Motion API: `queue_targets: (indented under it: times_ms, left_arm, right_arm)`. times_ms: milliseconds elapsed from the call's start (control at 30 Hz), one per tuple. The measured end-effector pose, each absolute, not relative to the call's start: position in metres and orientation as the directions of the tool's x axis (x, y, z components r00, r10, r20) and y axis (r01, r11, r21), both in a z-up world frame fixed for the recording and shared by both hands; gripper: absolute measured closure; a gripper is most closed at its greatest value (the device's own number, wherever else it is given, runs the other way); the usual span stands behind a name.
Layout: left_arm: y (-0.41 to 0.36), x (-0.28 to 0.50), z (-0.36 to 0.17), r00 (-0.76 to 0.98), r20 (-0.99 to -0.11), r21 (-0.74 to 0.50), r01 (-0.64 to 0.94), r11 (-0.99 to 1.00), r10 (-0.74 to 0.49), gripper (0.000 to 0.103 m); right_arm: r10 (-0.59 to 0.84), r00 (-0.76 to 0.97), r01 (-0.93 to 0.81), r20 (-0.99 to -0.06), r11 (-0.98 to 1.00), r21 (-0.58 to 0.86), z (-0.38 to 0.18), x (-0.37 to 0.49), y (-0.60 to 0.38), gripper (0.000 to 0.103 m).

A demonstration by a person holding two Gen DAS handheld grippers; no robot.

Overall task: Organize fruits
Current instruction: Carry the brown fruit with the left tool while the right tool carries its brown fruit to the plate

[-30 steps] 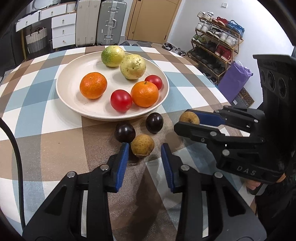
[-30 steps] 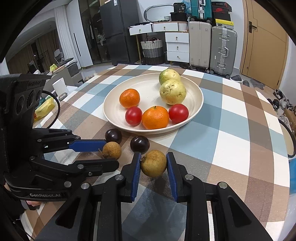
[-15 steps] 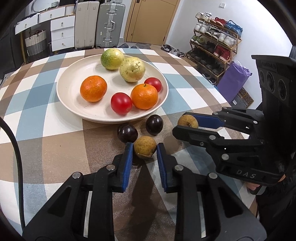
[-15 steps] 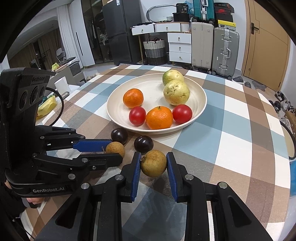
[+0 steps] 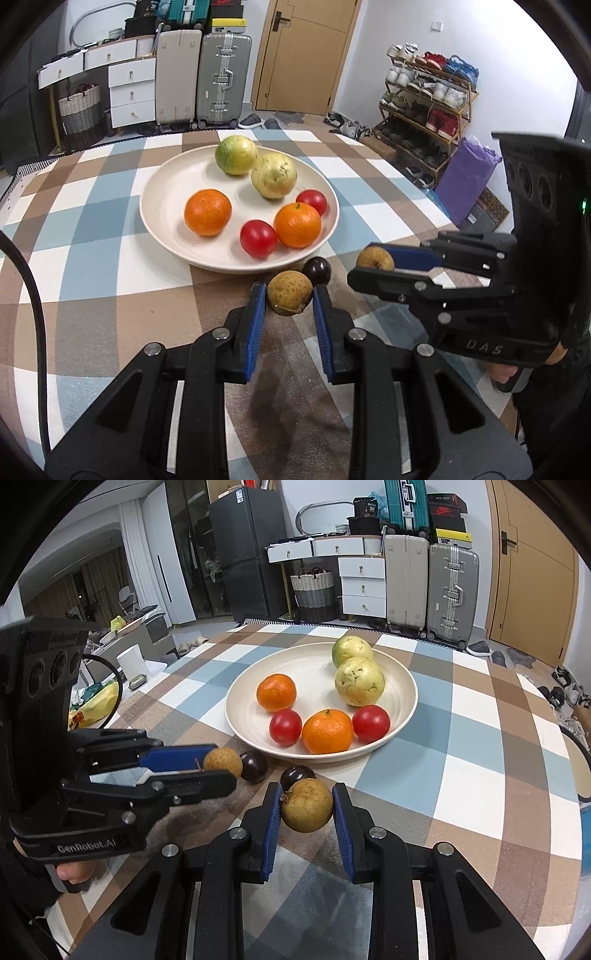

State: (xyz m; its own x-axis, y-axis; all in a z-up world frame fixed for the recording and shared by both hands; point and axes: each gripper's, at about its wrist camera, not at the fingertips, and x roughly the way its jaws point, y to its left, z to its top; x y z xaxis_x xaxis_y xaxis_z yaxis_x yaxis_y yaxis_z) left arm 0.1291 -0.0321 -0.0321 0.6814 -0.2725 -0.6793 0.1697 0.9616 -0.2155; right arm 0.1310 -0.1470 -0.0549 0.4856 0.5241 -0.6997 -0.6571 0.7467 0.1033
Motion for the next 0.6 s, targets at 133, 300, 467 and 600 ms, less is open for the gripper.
queue_targets:
  times_ms: [133, 300, 467, 600]
  left_arm:
    - [-0.025, 0.125, -0.025, 0.710, -0.658, -0.205, 0.150, 0.967, -0.249, 0.080]
    - [-0.012, 0.124, -0.019, 0.740, -0.637, -0.199, 0.110, 0.974, -0.214, 0.080]
    - [-0.002, 0.126, -0.018, 0.759, -0.618, -0.218, 0.085, 0.972, -0.205, 0.080]
    - [0.004, 0.131, -0.015, 0.776, -0.602, -0.223, 0.064, 0.973, -0.189, 0.080]
  right_arm:
    - [0.533, 0.488, -0.660, -0.691, 0.744, 0.108, -0.055, 0.131, -0.146, 0.075]
    - [0.538, 0.499, -0.651, -0.679, 0.750, 0.115, -0.053, 0.133, -0.147, 0.075]
    - [0.547, 0.531, -0.622, -0.647, 0.770, 0.140, -0.047, 0.138, -0.153, 0.075]
    - [0.540, 0.585, -0.580, -0.605, 0.800, 0.153, -0.038, 0.143, -0.158, 0.075]
